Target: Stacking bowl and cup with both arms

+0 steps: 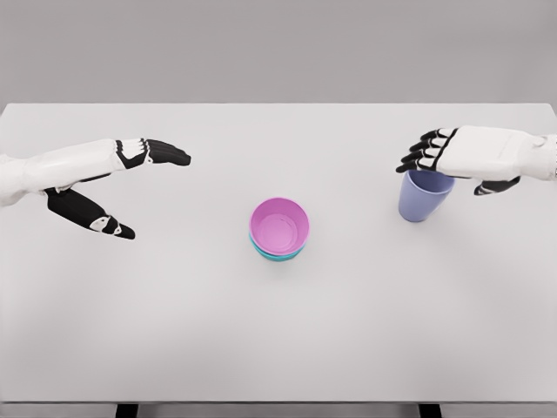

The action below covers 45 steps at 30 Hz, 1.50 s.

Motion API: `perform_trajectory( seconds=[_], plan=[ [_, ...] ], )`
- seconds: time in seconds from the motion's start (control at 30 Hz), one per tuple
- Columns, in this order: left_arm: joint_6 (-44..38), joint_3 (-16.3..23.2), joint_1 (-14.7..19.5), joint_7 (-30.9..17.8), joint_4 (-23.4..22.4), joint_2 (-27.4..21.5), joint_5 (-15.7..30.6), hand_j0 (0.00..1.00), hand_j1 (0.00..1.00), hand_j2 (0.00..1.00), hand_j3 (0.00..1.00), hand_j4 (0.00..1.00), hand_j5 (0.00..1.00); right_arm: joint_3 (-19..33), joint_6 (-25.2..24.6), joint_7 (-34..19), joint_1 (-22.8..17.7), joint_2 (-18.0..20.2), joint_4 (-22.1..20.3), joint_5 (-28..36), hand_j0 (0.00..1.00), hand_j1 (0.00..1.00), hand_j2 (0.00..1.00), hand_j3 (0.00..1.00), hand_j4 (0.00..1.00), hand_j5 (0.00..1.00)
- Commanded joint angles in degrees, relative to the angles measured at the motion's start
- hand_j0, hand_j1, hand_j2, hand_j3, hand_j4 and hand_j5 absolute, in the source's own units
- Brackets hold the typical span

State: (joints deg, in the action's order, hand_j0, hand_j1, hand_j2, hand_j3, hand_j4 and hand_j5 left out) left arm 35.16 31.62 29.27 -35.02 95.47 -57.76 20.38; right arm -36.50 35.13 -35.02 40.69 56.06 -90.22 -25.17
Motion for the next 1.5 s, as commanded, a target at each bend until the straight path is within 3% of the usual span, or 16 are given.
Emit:
perform_trajectory(
  seconds=[0.0, 0.43, 1.03, 1.07, 1.2, 1.47],
  plan=[
    [-0.2, -0.1, 0.0, 0.0, 0.1, 0.0, 0.4, 1.0, 1.0, 1.0, 1.0, 1.0, 1.0, -1.3, -0.1, 0.0, 0.3, -1.0, 1.8, -0.5, 1.0, 1.0, 1.0, 1.0, 1.0, 1.0],
    [-0.2, -0.3, 0.0, 0.0, 0.1, 0.3, 0.1, 1.0, 1.0, 1.0, 1.0, 1.0, 1.0, -4.5, -0.1, 0.0, 3.9, -3.2, 4.3, -1.8, 1.0, 1.0, 1.0, 1.0, 1.0, 1.0],
    [-0.2, -0.4, 0.0, 0.0, 0.1, 0.4, 0.1, 1.0, 1.0, 1.0, 1.0, 1.0, 1.0, -8.8, -0.1, 0.0, 5.9, -5.3, 8.4, -2.9, 1.0, 1.0, 1.0, 1.0, 1.0, 1.0],
    [-0.2, -0.4, 0.0, 0.0, 0.1, 0.4, 0.1, 1.0, 1.0, 1.0, 1.0, 1.0, 1.0, -8.8, -0.1, 0.0, 6.0, -5.3, 8.4, -2.9, 0.98, 0.98, 0.98, 0.98, 0.98, 0.98],
    [-0.2, -0.4, 0.0, 0.0, 0.1, 0.4, 0.1, 1.0, 1.0, 1.0, 1.0, 1.0, 1.0, -8.8, -0.1, 0.0, 5.9, -5.3, 8.4, -3.0, 0.75, 0.75, 0.75, 0.75, 0.75, 0.75],
    [-0.2, -0.4, 0.0, 0.0, 0.2, 0.4, 0.1, 1.0, 1.0, 1.0, 1.0, 1.0, 1.0, -9.1, -0.1, 0.0, 6.0, -5.3, 8.4, -3.0, 0.56, 0.56, 0.56, 0.56, 0.56, 0.56]
  ],
)
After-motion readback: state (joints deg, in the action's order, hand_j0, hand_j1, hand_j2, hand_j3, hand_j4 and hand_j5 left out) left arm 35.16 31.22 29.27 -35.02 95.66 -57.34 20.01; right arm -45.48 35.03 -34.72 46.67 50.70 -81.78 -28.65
